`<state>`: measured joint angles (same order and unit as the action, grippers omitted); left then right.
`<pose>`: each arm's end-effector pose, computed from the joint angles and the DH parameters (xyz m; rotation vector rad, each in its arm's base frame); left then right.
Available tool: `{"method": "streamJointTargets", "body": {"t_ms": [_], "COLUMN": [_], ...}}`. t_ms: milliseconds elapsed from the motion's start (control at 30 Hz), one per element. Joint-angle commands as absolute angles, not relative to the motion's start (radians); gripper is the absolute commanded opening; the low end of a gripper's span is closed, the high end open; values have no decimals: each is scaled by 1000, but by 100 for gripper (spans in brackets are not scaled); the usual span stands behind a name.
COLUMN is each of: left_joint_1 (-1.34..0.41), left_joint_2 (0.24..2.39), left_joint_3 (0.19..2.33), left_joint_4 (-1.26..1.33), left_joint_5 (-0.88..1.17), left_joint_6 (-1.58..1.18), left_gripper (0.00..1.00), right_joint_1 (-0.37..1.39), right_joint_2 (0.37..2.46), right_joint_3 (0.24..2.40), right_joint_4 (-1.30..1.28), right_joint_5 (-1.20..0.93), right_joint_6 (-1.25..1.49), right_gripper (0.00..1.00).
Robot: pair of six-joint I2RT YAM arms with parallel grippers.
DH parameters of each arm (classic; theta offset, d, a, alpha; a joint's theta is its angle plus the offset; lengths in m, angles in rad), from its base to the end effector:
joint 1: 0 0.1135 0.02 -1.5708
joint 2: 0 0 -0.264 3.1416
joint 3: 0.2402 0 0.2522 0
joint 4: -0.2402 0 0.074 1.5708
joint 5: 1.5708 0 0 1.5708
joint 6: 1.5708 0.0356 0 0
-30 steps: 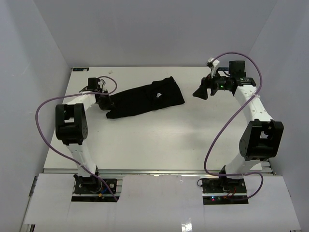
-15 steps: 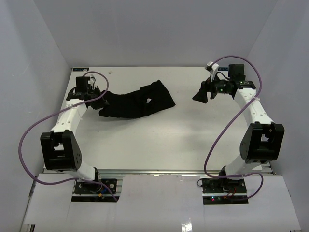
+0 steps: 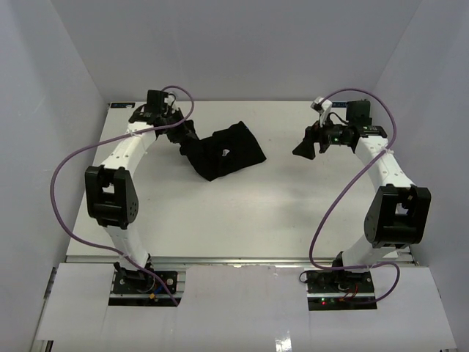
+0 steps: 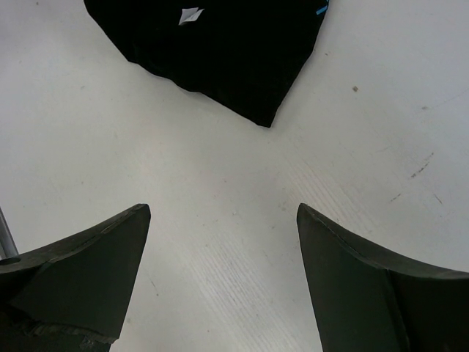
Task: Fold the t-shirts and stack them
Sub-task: Fold the long partially folded tshirt into a neat square
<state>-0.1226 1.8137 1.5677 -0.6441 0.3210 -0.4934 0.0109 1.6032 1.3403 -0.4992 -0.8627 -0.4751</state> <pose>0.3991 -0.0605 0.2845 -0.3212 2.4933 -0.6566 0.3507 0.0309 0.3046 -0.8972 1.9183 0.7262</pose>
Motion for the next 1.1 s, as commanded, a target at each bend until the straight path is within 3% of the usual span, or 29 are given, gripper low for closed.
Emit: {"method": "streamJointTargets", "body": {"t_ms": [0, 1067], "left_joint_1": [-202, -377], "left_joint_2": [1847, 2069], "left_joint_3": [1688, 1970], "left_joint_4": [-686, -753], "left_joint_5": [357, 356], "left_joint_6": [-505, -568], "left_gripper": [8, 8], "right_joint_1": [-18, -23], "right_joint_2": [1566, 1589], "right_joint_3": [1321, 1261], "right_joint_4": [-460, -454], "right_joint_5": [-868, -831], "right_joint_6": [-477, -476], "right_gripper": [88, 88]}}
